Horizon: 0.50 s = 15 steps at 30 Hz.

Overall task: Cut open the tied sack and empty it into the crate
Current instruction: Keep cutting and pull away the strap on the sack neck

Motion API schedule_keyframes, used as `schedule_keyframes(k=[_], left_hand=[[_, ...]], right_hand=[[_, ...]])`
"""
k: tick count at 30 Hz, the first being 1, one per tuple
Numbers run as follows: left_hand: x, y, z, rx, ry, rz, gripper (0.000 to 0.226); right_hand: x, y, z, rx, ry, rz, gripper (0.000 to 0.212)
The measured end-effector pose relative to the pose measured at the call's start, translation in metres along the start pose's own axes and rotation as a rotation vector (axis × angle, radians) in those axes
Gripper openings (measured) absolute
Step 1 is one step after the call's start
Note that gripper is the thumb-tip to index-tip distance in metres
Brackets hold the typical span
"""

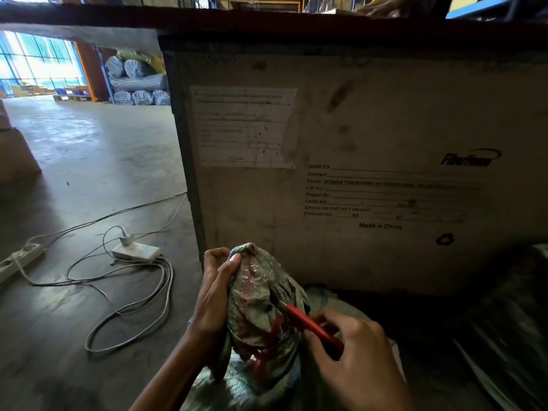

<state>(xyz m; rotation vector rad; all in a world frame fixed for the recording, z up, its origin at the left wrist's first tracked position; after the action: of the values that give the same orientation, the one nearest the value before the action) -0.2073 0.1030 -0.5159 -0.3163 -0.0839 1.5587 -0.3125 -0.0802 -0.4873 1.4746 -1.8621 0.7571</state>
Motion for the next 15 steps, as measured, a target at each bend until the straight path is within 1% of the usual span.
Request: schedule_keyframes(k=[2, 5, 8, 9, 12, 15], left_hand=[[0.001, -0.003, 0.001, -0.007, -0.016, 0.003, 0.04], [0.008, -0.008, -0.002, 0.025, 0.008, 0.023, 0.051], [0.013, -0.01, -0.003, 0.08, 0.032, 0.025, 0.054], [0.011, -0.009, -0.004, 0.089, 0.044, -0.002, 0.054], [-0.007, 0.002, -0.004, 0.09, 0.101, -0.154, 0.043], [-0.027, 0.016, -0.002, 0.066, 0.107, -0.295, 0.04]], right_hand=[[0.004, -0.001, 0.001, -0.021, -0.023, -0.011, 0.01], [0.021, -0.003, 0.005, -0.074, -0.107, -0.031, 0.011], [0.045, -0.003, 0.013, -0.109, -0.336, 0.054, 0.005], [0.049, -0.003, 0.015, -0.114, -0.407, 0.066, 0.009], [0.051, -0.005, 0.022, -0.128, -0.562, 0.091, 0.037], [0.039, -0.009, 0.023, -0.148, -0.602, 0.062, 0.056]])
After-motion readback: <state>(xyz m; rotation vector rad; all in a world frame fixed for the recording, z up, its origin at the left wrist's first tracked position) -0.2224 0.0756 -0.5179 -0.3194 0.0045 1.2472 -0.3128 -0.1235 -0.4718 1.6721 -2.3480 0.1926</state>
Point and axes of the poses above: each hand's wrist, its own y-axis away from the middle knuckle, its own x-axis out of the back of the hand, z = x × y, the point moved 5 cm from there along -y, towards the middle knuckle, and after that the axes turned 9 degrees about -x, right-handed, at the moved point
